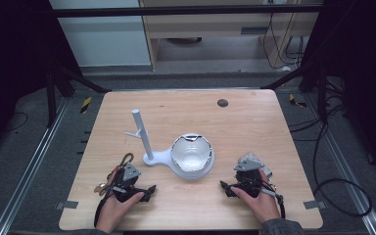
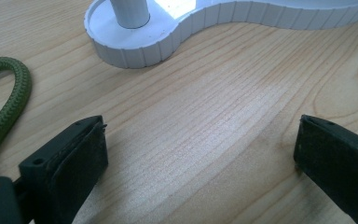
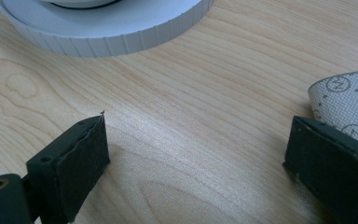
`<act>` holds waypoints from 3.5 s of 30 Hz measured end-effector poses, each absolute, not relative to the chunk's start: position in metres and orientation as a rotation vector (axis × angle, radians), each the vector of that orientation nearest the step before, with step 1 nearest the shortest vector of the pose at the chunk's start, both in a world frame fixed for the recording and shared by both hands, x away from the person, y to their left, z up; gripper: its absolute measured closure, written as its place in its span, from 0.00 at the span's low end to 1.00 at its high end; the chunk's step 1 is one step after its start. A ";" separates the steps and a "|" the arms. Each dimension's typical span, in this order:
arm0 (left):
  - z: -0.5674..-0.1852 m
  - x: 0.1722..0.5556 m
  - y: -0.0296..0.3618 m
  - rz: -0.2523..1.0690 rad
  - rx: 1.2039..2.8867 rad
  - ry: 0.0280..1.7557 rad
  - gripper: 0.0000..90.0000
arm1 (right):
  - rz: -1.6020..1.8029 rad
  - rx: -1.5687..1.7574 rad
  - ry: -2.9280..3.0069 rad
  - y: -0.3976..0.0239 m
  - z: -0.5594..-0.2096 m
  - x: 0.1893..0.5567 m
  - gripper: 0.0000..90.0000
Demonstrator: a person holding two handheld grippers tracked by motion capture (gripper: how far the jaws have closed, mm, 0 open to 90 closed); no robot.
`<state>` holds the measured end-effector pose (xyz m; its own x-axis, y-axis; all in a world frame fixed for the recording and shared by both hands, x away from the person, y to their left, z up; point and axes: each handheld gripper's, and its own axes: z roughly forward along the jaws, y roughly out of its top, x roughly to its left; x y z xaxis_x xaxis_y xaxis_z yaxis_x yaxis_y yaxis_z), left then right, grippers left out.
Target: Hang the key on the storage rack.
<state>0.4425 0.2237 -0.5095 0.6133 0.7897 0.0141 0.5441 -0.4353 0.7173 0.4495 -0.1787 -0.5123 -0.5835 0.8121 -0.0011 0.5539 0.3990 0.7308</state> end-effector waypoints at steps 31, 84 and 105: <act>-0.452 0.460 0.285 0.426 2.289 1.122 0.15 | 1.004 1.171 2.307 -0.180 -0.513 0.444 0.06; -0.449 0.488 0.312 0.364 2.414 1.157 0.73 | 1.003 1.162 2.315 -0.181 -0.513 0.443 0.06; -0.402 0.413 0.302 0.604 2.115 0.949 0.74 | 1.001 1.169 2.319 -0.180 -0.513 0.443 0.04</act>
